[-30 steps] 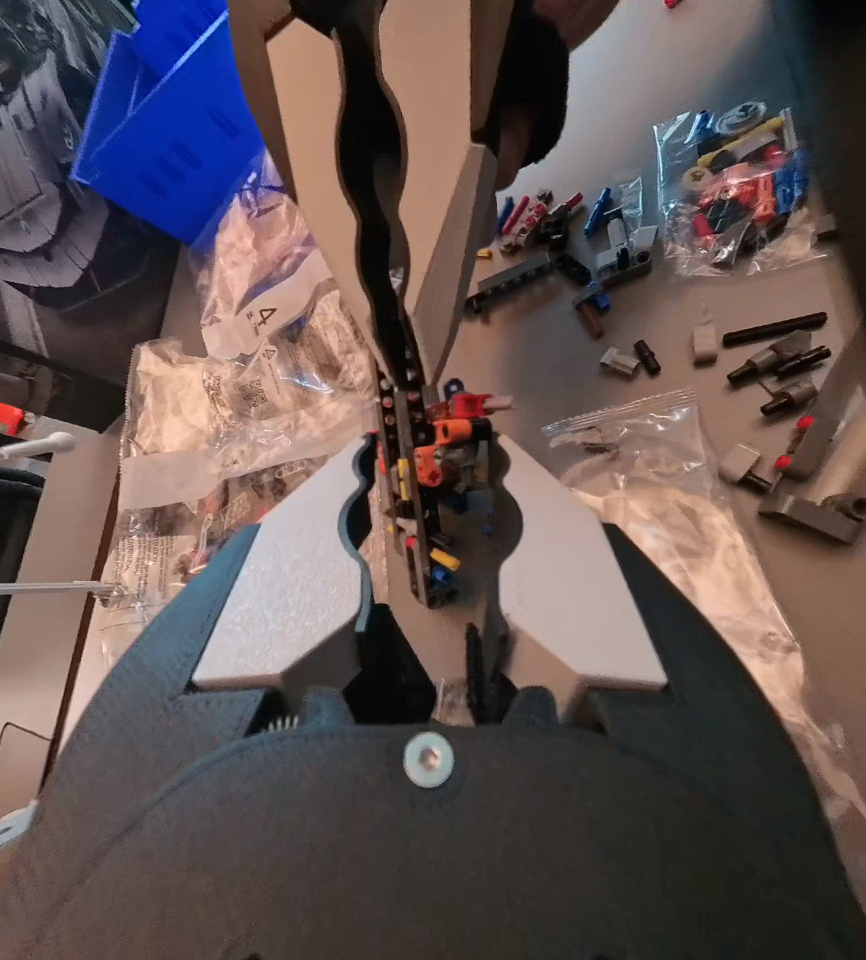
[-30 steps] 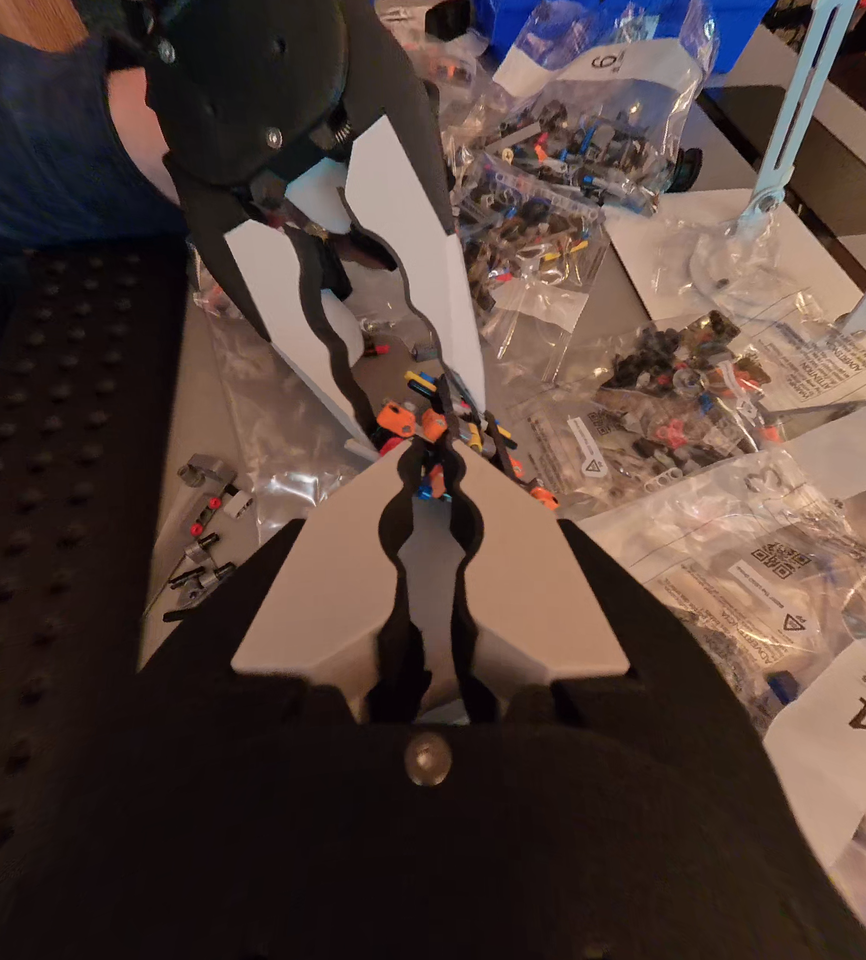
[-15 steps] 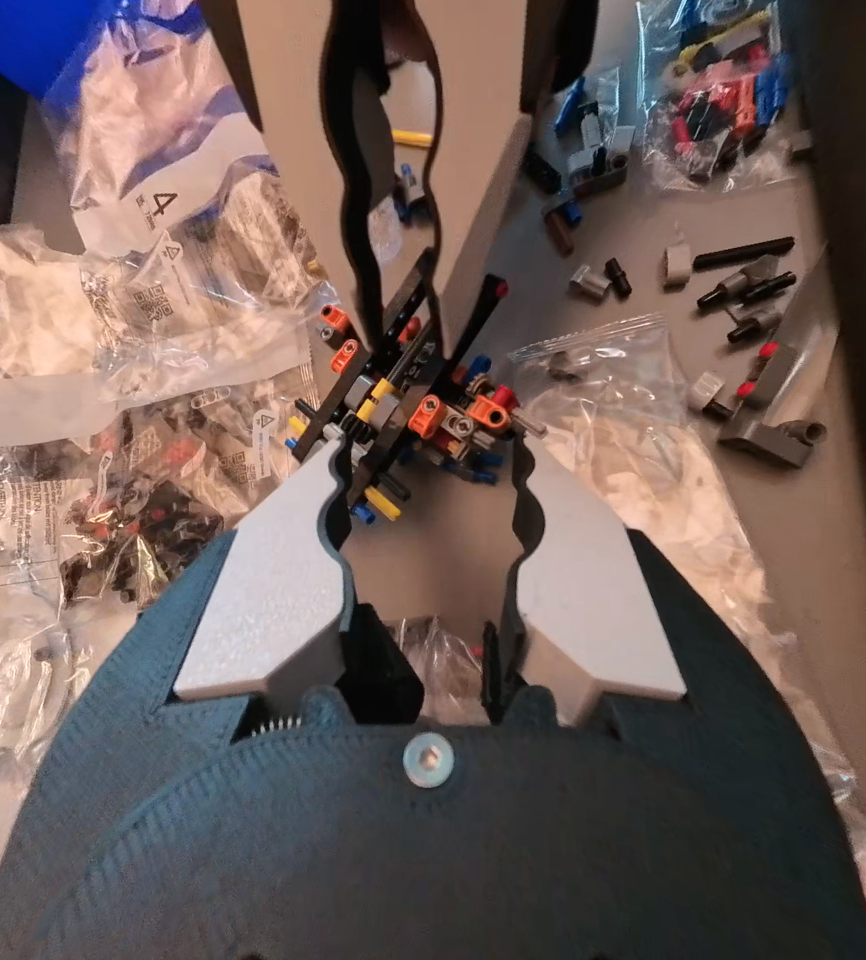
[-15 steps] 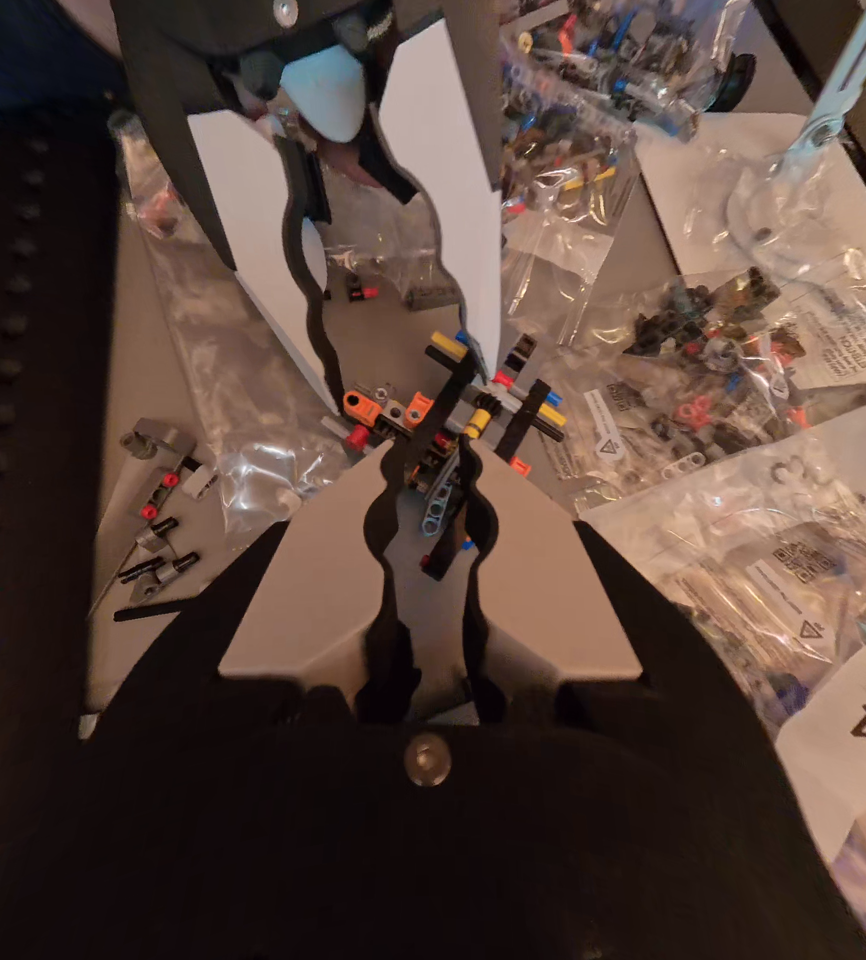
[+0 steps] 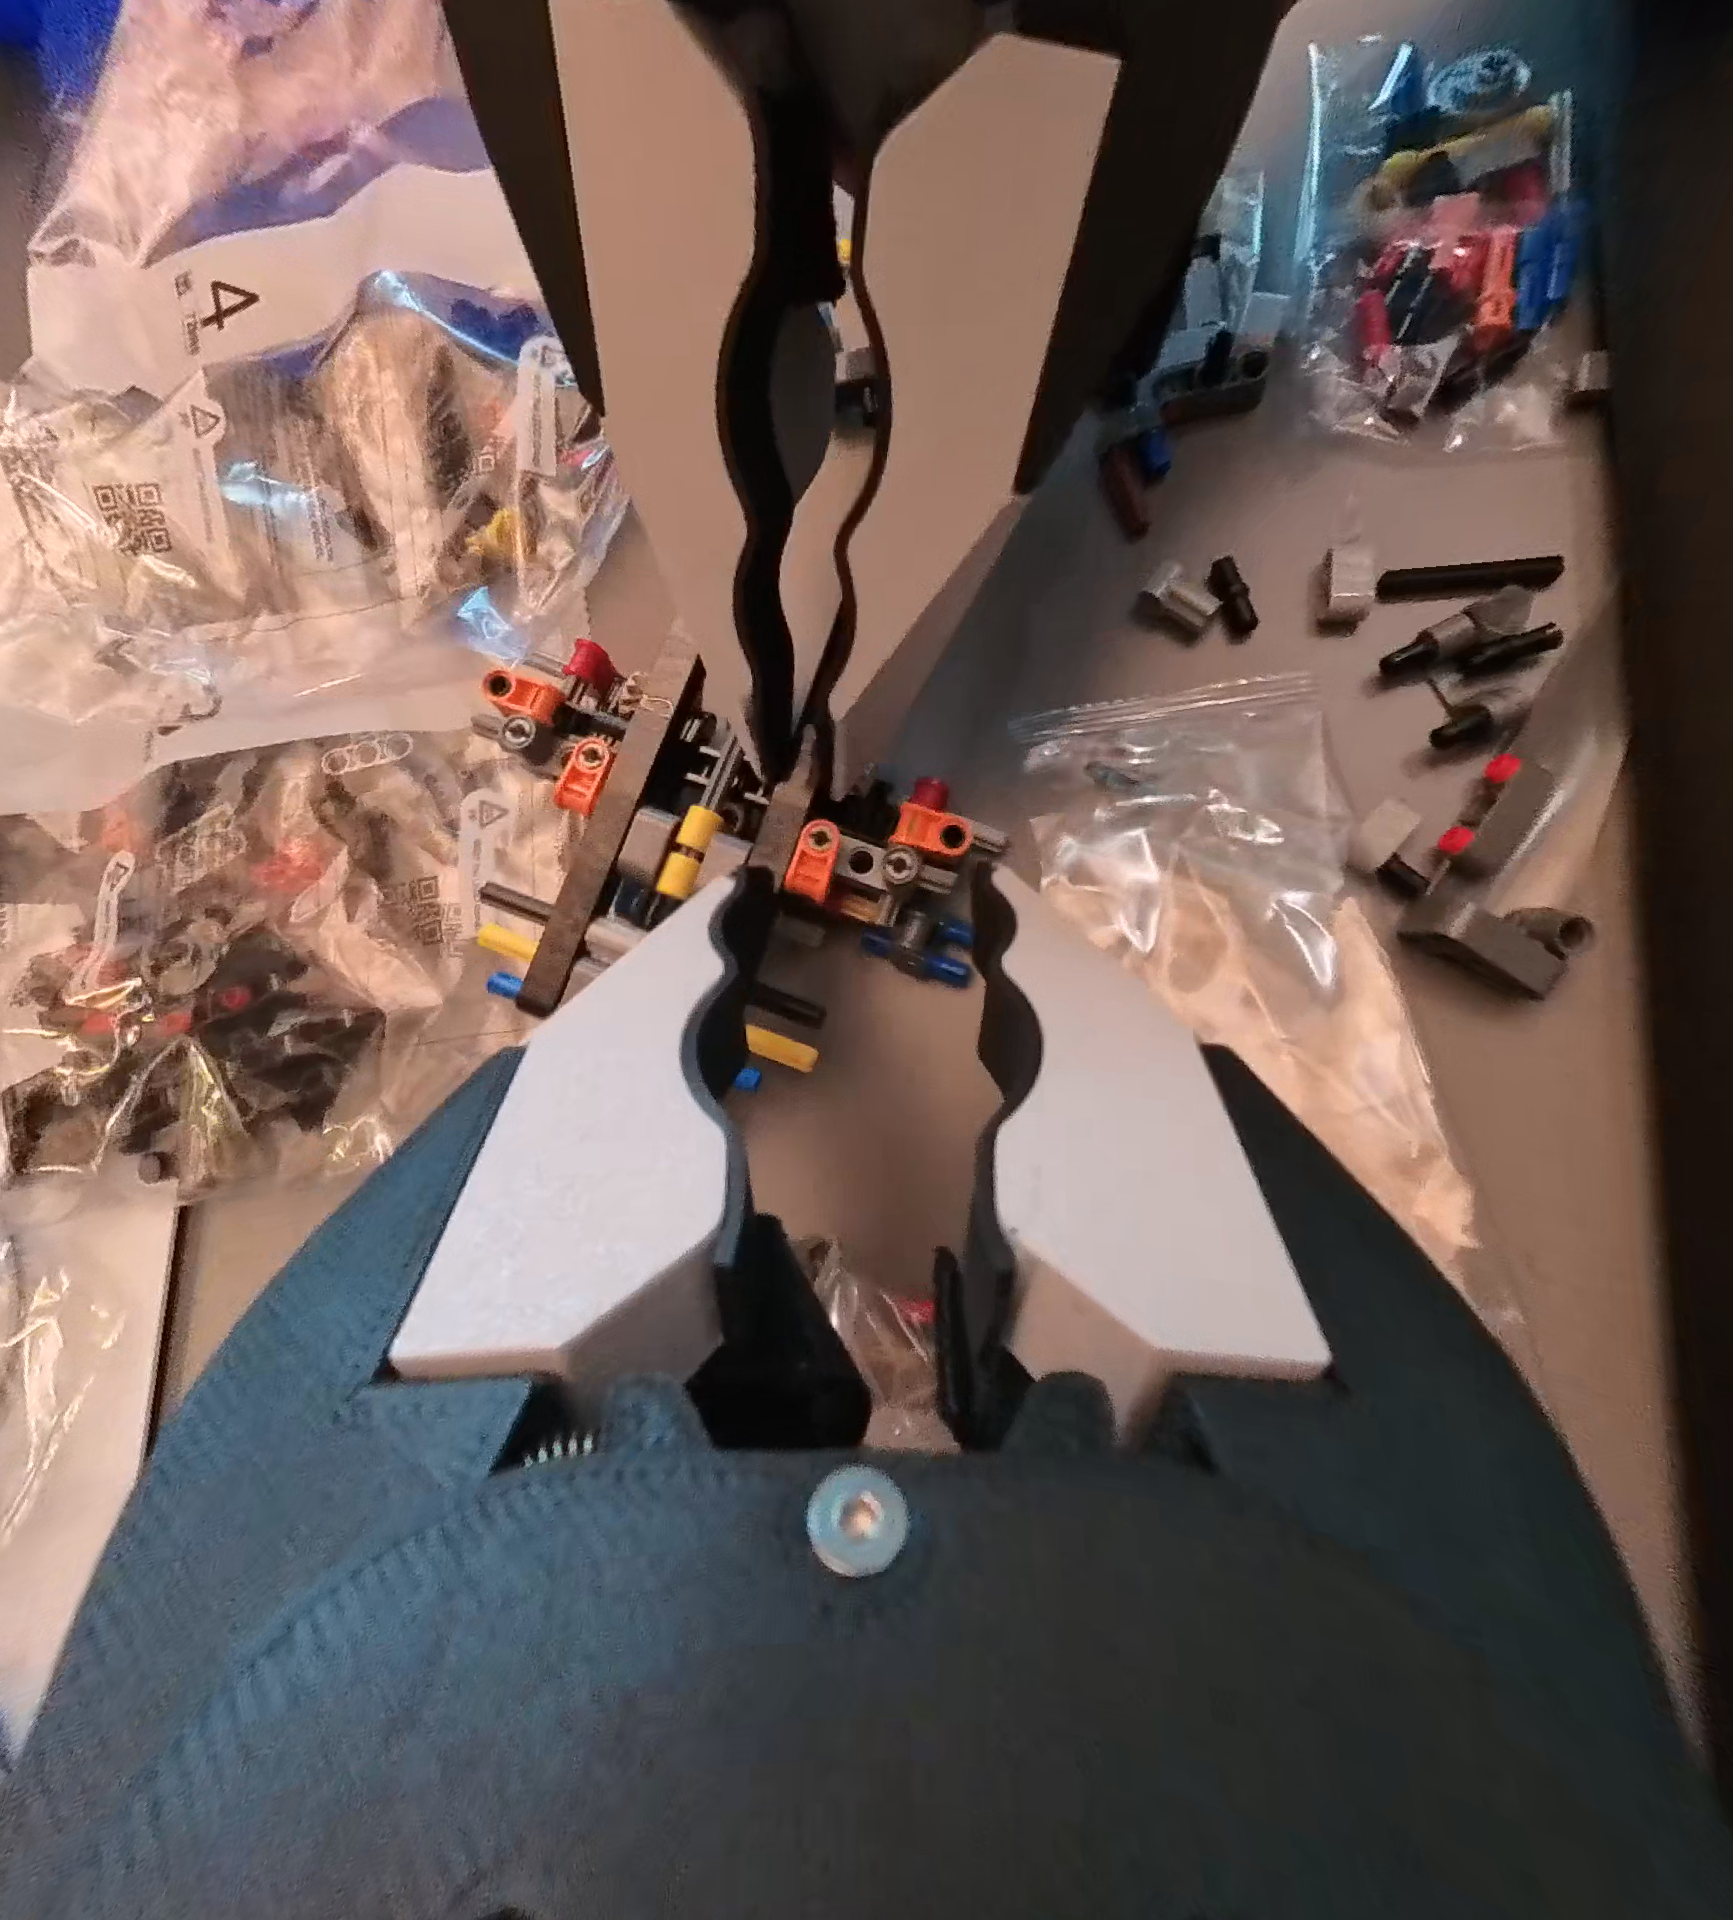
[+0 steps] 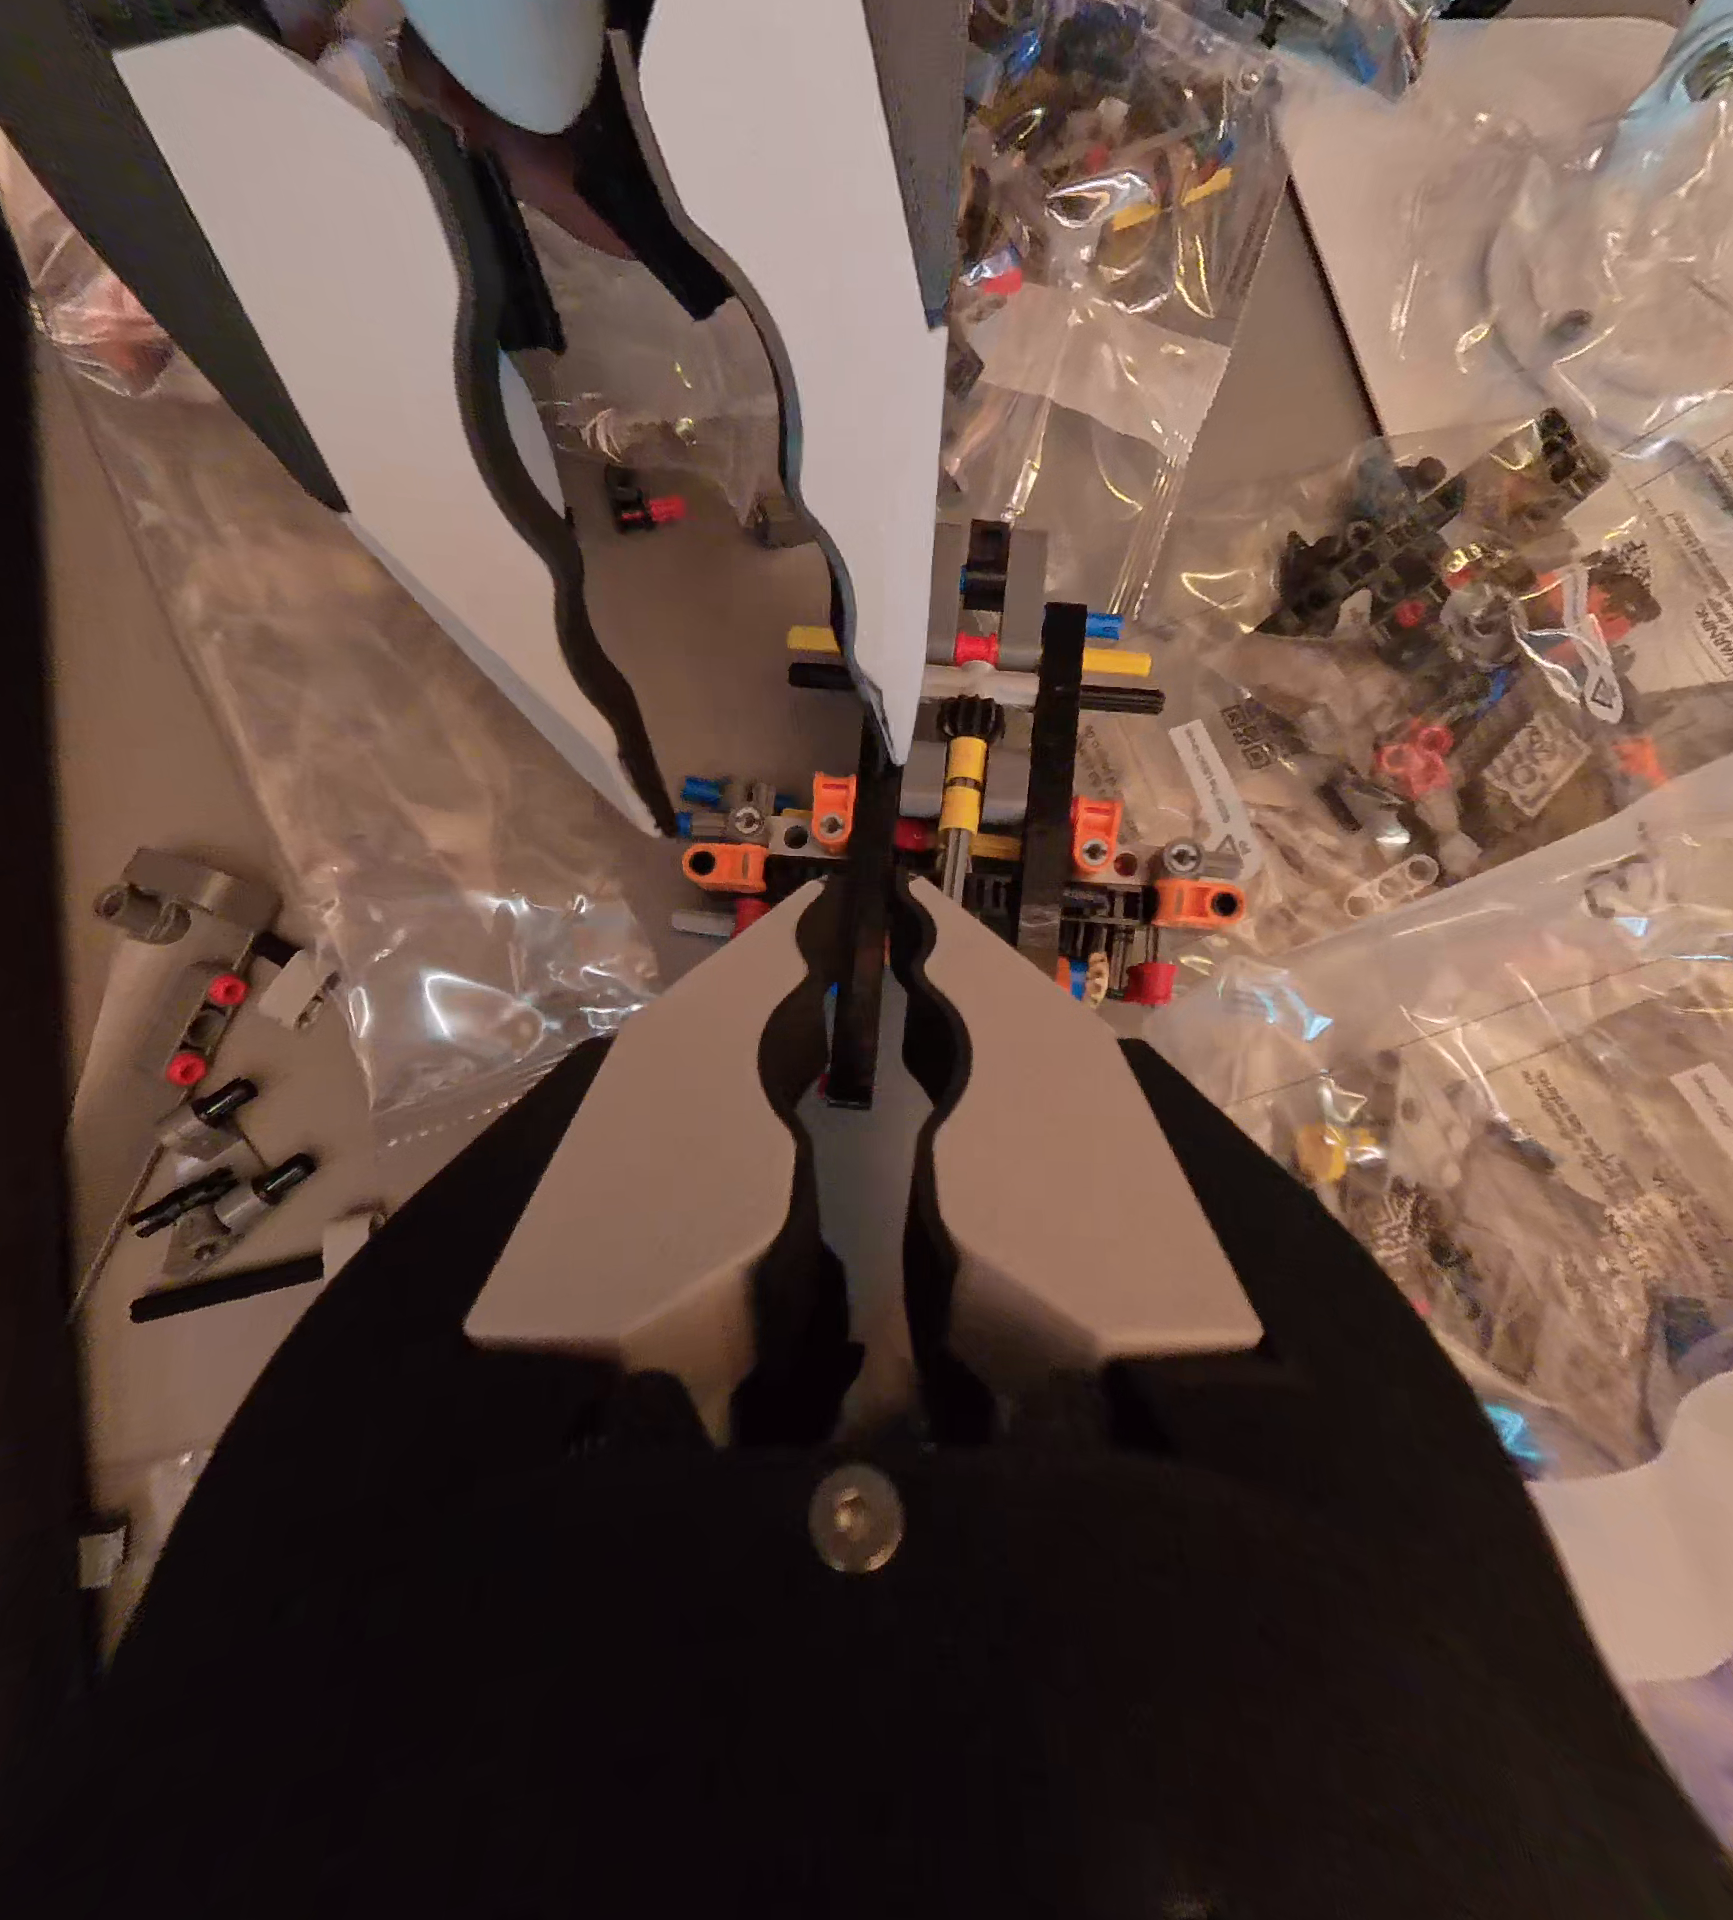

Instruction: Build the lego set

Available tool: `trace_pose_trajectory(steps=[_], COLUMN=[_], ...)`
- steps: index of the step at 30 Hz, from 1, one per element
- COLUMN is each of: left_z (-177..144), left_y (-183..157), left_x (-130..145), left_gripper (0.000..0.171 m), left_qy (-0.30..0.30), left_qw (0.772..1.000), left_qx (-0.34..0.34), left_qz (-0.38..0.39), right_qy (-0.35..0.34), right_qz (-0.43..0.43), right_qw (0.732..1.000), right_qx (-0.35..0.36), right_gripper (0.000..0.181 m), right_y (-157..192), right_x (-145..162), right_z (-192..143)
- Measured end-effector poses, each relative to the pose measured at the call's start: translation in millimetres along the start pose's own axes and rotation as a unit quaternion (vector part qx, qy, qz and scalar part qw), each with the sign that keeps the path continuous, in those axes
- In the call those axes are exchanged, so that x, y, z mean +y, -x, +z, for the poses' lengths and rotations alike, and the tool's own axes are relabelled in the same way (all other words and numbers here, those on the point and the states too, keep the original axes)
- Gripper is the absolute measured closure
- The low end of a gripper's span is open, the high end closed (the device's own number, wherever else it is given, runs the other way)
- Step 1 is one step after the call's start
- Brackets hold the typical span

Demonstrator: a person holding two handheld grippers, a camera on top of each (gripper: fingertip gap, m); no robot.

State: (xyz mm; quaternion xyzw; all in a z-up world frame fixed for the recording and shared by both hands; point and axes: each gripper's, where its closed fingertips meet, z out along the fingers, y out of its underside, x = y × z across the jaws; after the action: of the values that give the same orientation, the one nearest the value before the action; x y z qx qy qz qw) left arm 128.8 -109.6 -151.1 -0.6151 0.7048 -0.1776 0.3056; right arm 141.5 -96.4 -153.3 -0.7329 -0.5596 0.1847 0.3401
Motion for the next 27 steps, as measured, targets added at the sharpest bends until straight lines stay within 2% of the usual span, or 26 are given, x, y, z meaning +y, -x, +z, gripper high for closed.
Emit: trace_pose_trajectory(steps=[3, 13, 20, 27], left_z=[-2.9, -8.9, -3.0, 3.0], left_y=[5.1, 22.4, 24.2, 23.6], left_x=[3.0, 12.8, 16.4, 16.8], left_gripper=[0.140, 0.135, 0.131, 0.130], left_qy=[0.005, 0.010, 0.018, 0.022], left_qw=[1.000, 0.999, 0.999, 0.999], left_qx=[-0.013, -0.041, -0.045, -0.047], left_qz=[0.002, -0.025, -0.023, -0.014], right_qy=[-0.007, -0.055, -0.042, -0.066], right_qz=[0.007, 0.032, 0.040, 0.081], right_qw=[1.000, 0.998, 0.998, 0.993], right_qx=[-0.010, 0.006, 0.003, 0.048], right_gripper=[0.176, 0.174, 0.166, 0.166], right_y=[1.0, -12.8, -13.7, -38.7], right_x=[-0.1, -9.1, -3.8, -2.2], right_z=[-0.3, -17.4, -13.3, -27.6])
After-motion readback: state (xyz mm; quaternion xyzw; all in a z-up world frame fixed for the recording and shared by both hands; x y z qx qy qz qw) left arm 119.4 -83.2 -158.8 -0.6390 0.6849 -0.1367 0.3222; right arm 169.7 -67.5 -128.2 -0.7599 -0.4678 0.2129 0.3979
